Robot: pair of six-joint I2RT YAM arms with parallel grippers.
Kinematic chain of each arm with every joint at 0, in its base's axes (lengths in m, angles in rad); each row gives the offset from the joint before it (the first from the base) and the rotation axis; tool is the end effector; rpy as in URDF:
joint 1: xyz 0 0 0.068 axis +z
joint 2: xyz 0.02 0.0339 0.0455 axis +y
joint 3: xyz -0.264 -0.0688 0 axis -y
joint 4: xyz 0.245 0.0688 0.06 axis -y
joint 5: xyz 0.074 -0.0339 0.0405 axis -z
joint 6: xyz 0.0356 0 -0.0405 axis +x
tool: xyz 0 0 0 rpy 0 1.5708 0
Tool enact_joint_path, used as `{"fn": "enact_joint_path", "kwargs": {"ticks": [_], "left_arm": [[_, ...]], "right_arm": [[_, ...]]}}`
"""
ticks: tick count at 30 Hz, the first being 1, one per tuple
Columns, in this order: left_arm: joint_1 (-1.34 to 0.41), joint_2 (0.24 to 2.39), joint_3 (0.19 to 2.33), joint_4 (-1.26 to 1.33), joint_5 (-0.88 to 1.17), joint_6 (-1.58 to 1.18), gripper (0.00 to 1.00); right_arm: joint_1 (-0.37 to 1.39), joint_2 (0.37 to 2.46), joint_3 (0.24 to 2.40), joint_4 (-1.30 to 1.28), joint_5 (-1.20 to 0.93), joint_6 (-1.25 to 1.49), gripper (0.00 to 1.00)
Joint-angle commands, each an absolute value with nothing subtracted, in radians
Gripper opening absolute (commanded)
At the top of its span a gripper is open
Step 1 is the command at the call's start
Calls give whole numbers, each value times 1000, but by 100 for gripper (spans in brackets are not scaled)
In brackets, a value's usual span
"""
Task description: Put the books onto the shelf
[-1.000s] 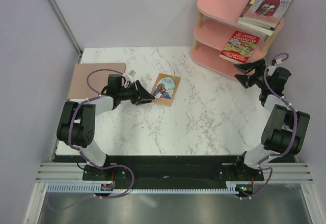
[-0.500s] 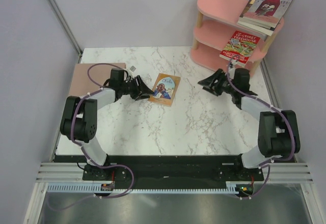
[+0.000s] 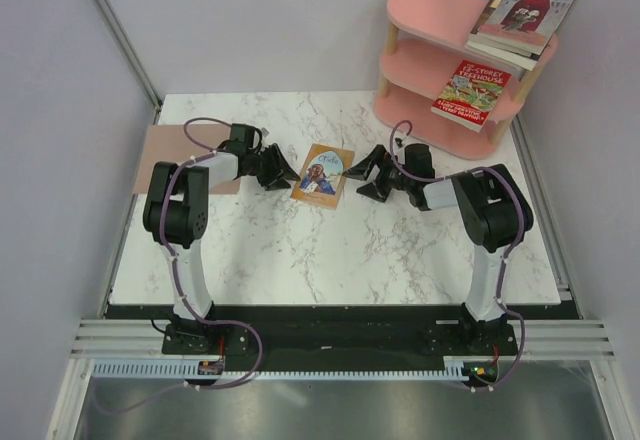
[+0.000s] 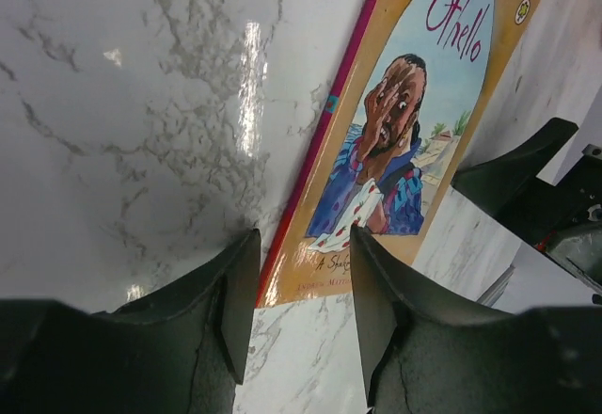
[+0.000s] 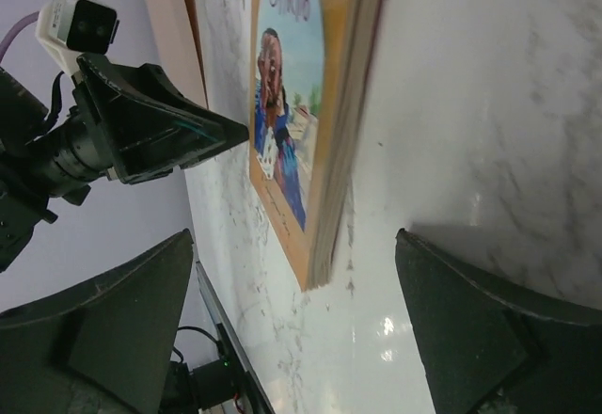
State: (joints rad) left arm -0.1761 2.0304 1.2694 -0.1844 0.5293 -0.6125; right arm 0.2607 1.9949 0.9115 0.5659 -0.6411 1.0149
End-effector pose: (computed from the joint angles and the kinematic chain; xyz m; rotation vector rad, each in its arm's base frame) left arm 0.4076 -0.0908 0.1397 -0.3401 2.5849 -0.9724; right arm 0.3670 0.1199 0.1150 0.4281 2.2697 1.3901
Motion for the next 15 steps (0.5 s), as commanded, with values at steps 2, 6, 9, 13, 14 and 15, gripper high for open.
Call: {"fn": "enact_joint_path", "kwargs": {"ticks": [2, 6, 9, 13, 14, 15], "left_arm": [[-212, 2089, 1312, -224, 485, -583, 51], [-241, 2114, 1313, -224, 483, -588, 51], [-261, 2129, 1324, -222, 497, -588, 51], [-270, 2132, 1324, -224, 508, -586, 51], [-270, 2125, 1321, -224, 512, -583, 51], [-267, 2115, 1315, -224, 509, -578, 51]], "right_arm": [[347, 2144, 1043, 451, -515, 976, 98], [414, 2223, 1117, 437, -518, 996, 96], [443, 2259, 1149, 452, -529, 1020, 76], [453, 2266, 1146, 526, -546, 1066, 19], [453, 2252, 1137, 531, -549, 1065, 11], [453, 2241, 1132, 523, -545, 1055, 8]]}}
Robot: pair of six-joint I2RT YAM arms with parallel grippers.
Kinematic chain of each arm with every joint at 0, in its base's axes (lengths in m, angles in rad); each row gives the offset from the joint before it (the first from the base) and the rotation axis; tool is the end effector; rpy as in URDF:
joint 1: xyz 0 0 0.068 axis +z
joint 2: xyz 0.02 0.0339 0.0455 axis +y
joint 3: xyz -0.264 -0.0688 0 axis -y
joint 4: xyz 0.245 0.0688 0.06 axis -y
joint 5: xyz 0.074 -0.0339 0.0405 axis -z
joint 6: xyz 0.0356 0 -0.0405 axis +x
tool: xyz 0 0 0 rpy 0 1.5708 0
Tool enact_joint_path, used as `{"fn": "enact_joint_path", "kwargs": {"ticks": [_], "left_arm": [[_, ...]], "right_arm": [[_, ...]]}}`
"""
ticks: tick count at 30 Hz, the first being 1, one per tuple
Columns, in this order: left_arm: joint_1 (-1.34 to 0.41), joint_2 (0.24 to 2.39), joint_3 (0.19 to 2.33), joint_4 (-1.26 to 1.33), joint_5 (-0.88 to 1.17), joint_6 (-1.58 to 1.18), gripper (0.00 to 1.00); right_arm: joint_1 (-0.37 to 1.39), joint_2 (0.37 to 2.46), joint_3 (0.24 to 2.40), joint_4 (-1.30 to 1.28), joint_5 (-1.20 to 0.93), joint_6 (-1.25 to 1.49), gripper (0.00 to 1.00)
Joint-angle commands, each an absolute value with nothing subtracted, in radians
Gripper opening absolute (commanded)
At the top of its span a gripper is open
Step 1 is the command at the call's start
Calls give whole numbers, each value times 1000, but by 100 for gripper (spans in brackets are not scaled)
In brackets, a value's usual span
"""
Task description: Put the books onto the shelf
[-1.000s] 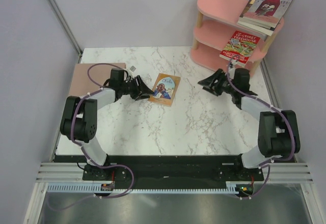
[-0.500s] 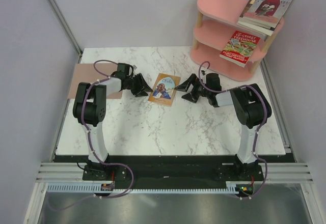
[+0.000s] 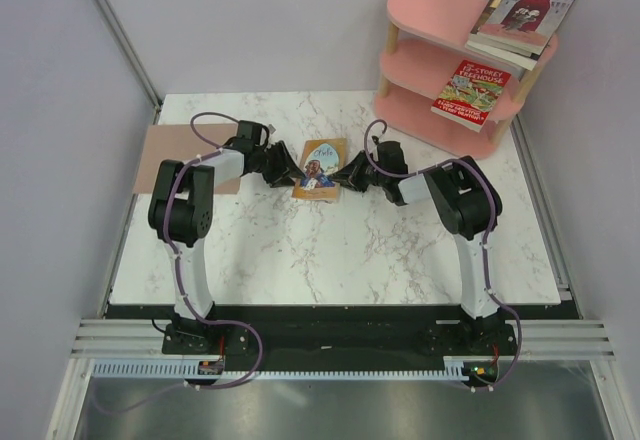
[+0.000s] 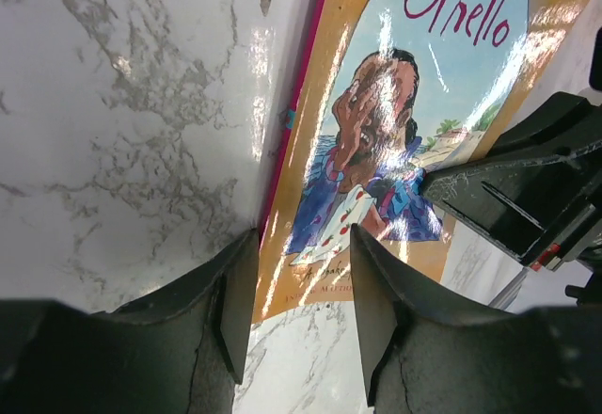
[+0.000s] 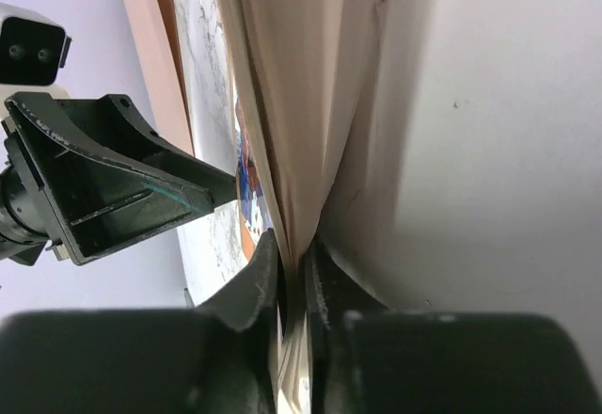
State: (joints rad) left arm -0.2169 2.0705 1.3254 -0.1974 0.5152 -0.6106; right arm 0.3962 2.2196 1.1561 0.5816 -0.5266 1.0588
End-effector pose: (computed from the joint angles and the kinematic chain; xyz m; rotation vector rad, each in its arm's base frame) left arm 0.4151 -0.1094 0.1383 -0.2907 2.5975 -0.9684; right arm 0.4025 0.1878 0.0903 0.3893 2.2748 1.3757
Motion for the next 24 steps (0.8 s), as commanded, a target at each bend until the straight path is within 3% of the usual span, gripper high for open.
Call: {"fn": "enact_joint_path", "kwargs": {"ticks": [1, 5, 6, 10, 16, 21, 24], "left_arm": [[-268, 2102, 1310, -224, 506, -568, 51], [-256, 2005, 1284, -222, 503, -535, 56], [-255, 1953, 1275, -224, 503, -528, 62], [-253, 1847, 1247, -213, 506, -492, 70], [-253, 1804, 1193, -140, 566, -534, 71], [-252, 1802, 1135, -20, 644, -587, 69], [-253, 1796, 1092, 116, 719, -650, 66]], "right_arm": [[451, 2224, 1124, 517, -538, 1042, 6], [443, 2108, 1085, 471, -549, 976, 4], [439, 2083, 1080, 456, -552, 939, 4], [431, 1936, 1048, 408, -580, 884, 4], [419, 1818, 970, 520, -652, 958, 5], [396, 1796, 879, 751, -727, 1113, 6], [400, 1812, 890, 759, -767, 1126, 7]]}}
